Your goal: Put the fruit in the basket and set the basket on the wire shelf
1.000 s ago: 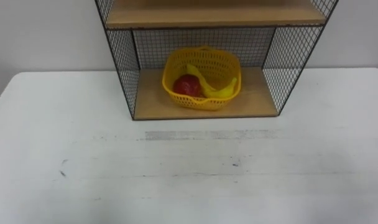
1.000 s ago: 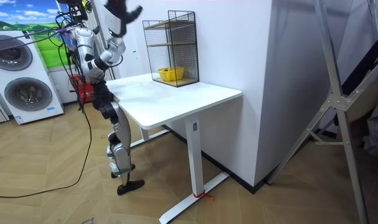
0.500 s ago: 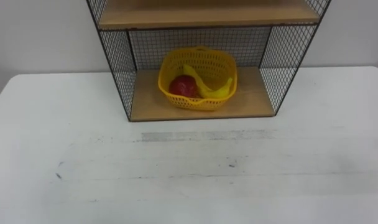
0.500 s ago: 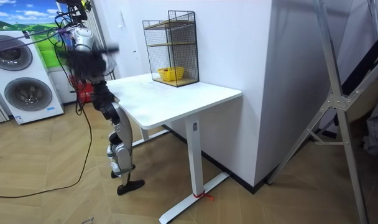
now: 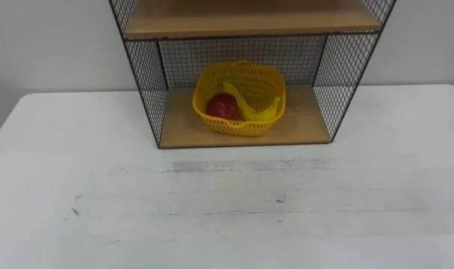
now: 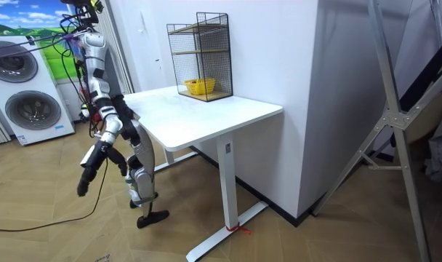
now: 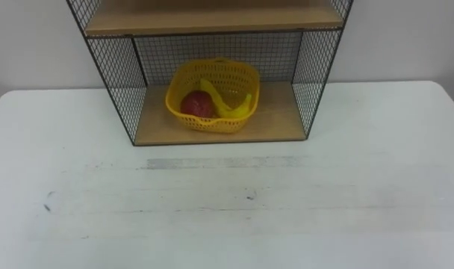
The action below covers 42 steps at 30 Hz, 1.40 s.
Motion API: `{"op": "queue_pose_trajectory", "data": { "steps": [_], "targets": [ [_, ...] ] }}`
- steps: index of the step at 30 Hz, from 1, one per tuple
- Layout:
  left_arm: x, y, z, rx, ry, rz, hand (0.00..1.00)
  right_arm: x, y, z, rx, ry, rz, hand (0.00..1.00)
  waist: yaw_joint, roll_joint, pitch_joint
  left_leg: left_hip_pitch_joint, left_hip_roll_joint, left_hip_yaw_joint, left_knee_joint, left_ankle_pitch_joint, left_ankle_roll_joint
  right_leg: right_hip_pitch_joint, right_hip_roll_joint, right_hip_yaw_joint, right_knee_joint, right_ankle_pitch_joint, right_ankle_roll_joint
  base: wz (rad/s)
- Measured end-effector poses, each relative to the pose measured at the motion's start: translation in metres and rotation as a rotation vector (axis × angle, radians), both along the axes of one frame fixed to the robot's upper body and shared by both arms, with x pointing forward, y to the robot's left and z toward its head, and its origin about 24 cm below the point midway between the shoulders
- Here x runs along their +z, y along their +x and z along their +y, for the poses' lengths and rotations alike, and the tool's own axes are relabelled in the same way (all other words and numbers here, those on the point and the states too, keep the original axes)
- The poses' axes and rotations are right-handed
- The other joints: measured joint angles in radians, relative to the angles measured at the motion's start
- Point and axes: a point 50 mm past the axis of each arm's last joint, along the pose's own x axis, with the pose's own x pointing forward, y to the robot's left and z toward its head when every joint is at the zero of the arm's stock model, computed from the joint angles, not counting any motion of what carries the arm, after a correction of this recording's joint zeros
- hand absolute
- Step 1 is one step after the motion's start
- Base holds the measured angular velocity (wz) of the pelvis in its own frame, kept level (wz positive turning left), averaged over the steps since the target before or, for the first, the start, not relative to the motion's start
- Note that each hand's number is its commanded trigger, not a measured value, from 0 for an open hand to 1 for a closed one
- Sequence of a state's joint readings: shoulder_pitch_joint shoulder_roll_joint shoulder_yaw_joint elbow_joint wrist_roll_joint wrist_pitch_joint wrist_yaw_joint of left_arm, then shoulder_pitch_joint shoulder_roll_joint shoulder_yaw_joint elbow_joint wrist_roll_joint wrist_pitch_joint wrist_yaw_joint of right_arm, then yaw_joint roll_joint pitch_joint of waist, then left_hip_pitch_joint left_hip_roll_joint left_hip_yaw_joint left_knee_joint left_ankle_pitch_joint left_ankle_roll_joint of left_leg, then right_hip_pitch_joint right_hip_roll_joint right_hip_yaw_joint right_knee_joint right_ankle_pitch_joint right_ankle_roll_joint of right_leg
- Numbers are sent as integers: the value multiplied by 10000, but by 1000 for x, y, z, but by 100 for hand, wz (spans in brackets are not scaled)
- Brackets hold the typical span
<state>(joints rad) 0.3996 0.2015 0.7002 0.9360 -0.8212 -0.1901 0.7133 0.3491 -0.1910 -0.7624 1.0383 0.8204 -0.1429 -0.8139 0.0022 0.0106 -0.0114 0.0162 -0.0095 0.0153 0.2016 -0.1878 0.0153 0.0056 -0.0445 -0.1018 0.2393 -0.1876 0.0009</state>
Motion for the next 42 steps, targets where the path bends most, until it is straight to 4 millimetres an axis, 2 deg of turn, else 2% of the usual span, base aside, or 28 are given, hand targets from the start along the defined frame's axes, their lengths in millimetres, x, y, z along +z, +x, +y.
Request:
{"op": "queue_pose_trajectory", "data": {
  "steps": [5,9,12,15,17,18,21,23,28,29,32,38,40,42],
  "targets": [
    [-15,17,-10,-1850,-998,94,0,-10,26,4,803,409,-603,0,-253,13,9,158,-35,0,-10,-11,25,149,16,-1,7,-12,27,-1],
    [-20,31,-13,-3471,-1378,113,0,-15,26,8,1109,759,-855,0,-322,-2,16,164,-34,26,-41,18,79,144,16,9,-11,-8,36,0],
    [-25,40,-18,-5278,-2003,597,0,-21,25,13,1661,1349,-1085,0,-450,-9,21,212,-31,85,-49,18,80,191,10,20,-18,-2,38,-1],
    [-36,51,-32,-7654,-3237,1193,0,-31,25,25,2887,2468,-1146,0,-572,-31,34,341,-27,61,-121,2,39,288,8,26,-30,-5,40,-2],
    [-46,65,-50,-9536,-4266,1378,0,-39,32,36,4552,3631,-1026,0,-594,-75,38,399,-29,96,-166,40,63,306,17,57,-31,1,45,-4],
    [-48,66,-54,-9944,-4513,1455,0,-41,34,39,5022,3950,-951,0,-597,-95,36,401,-28,96,-166,38,61,304,18,56,-31,0,45,0],
    [-55,75,-71,-11673,-5387,2084,0,-48,44,50,7222,5258,-542,0,-562,-237,110,431,-31,108,-176,51,80,318,31,61,-49,5,41,0],
    [-58,79,-79,-12659,-5739,2548,0,-52,64,54,9477,5891,8,0,-472,-354,176,417,-41,125,-175,58,87,308,65,62,-103,39,37,-2],
    [-62,88,-93,-14614,-6078,3590,0,-58,108,72,13022,6474,700,0,-359,-454,217,311,6,153,-227,91,60,341,180,106,-557,317,7,-3],
    [-63,90,-97,-14980,-6132,3714,0,-60,118,78,13686,6615,697,0,-332,-435,240,301,6,162,-228,93,60,323,184,123,-565,329,9,0],
    [-65,93,-103,-15572,-6232,3901,0,-62,127,89,14862,6897,646,0,-299,-403,292,271,-3,181,-243,100,71,296,176,129,-566,333,15,0],
    [-65,95,-106,-15950,-6255,4049,0,-65,132,102,15973,7466,540,0,-238,-400,271,158,-2,234,-232,102,72,230,173,141,-553,329,20,0],
    [-65,95,-106,-15953,-6246,4041,0,-65,132,103,16079,7482,498,0,-237,-393,246,108,-5,235,-214,104,74,181,174,150,-544,331,22,0],
    [-65,96,-106,-15983,-6213,4041,0,-65,132,103,16123,7535,419,0,-246,-390,256,106,-9,224,-214,110,78,185,173,138,-557,336,24,0]
  ]
}}
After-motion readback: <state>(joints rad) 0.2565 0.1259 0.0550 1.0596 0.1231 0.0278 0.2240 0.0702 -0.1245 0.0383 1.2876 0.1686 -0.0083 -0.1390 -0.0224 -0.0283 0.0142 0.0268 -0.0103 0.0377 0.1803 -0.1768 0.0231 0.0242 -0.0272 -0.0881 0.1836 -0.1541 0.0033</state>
